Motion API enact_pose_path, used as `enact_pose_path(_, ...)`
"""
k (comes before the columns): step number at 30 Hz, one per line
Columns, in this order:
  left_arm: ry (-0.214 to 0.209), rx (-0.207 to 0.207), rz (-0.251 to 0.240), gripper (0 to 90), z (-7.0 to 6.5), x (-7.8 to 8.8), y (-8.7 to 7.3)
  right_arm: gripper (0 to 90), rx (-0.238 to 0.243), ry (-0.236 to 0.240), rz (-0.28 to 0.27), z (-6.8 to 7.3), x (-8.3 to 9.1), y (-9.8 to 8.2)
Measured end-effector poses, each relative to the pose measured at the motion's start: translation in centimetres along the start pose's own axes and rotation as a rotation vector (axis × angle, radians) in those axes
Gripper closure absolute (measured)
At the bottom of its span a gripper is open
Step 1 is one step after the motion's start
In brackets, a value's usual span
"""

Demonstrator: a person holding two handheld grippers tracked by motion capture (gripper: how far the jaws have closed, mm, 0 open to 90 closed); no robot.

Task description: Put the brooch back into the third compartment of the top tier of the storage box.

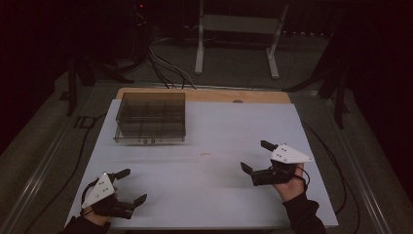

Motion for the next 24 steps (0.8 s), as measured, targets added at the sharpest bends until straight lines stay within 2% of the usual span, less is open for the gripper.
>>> enact_pose_path(18,-0.007,0.006,-0.015,0.6,-0.2,0.2,0.2,0.0,0.057,0.043,-0.014,0.6,-2.4,2.7)
enact_pose_path(24,-0.011,0.004,-0.016,0.6,-0.2,0.1,0.2,0.0,0.049,0.067,-0.025,0.7,-3.3,3.5)
Point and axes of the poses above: each handheld gripper's, and its own axes: x roughly backward along the jaws, y roughly out of its top, z roughly to its left, the point moved 5 cm from there along -x, roughly forward along the jaws, and after that the axes turned 5 degrees about x, right-handed, at the moved point
